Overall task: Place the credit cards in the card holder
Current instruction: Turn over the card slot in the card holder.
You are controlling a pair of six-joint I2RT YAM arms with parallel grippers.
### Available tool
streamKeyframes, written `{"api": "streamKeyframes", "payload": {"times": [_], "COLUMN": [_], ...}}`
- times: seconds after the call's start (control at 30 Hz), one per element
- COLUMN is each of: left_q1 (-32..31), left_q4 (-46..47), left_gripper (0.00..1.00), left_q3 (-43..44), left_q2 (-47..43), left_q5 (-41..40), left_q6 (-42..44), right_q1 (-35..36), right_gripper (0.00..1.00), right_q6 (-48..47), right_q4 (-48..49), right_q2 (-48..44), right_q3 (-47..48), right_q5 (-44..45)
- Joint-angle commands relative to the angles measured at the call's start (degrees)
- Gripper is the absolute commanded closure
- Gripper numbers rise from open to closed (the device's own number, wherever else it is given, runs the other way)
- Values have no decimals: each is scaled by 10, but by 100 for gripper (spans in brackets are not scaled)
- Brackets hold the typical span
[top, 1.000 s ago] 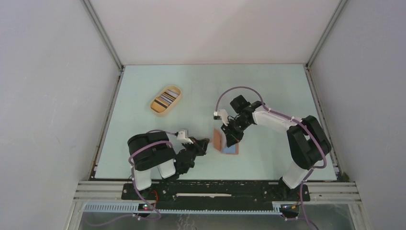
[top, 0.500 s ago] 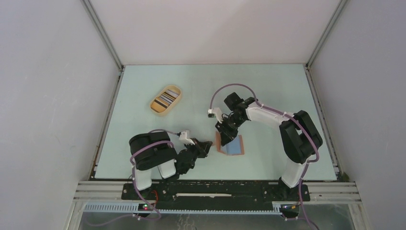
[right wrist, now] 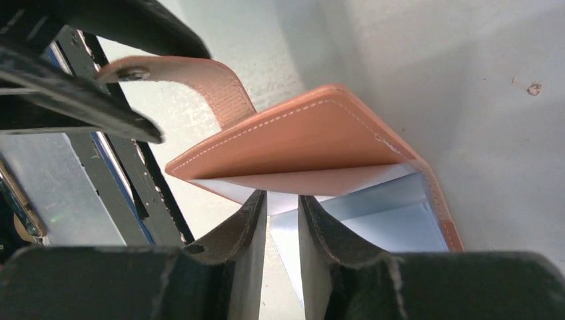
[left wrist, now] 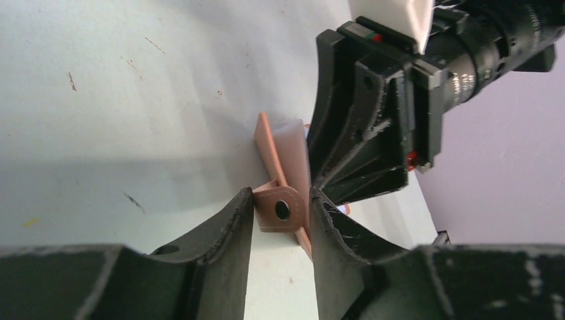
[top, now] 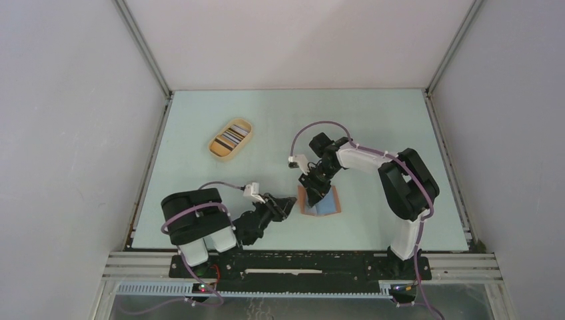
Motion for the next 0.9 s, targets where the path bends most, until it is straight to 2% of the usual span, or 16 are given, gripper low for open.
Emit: {"api": "streamKeyframes", "payload": {"times": [0.0, 0.4, 0.67, 0.8, 0.87], "left_q1": [-12, -59, -85, -89, -90], "left_q4": [10, -11, -255, -320, -328], "left_gripper": [59, 61, 61, 63, 68], "left_q3": [-25, -36, 39, 81, 99], "left_q2": [-44, -148, -245, -250, -236], "left_q5": [-12, 35, 23, 33, 38], "left_q6": [8, 89, 135, 164, 169], "right_q1": [2, 1, -1, -5, -7], "right_gripper": [68, 66, 69, 73, 76], "right_q6": [4, -4, -2, 0, 1], "right_q4": [-5, -17, -23, -25, -26], "right_q2": [5, 9, 14, 18, 19], "right_q3": [18, 25, 28, 29, 29], "right_q5": [7, -9, -26, -30, -34]}}
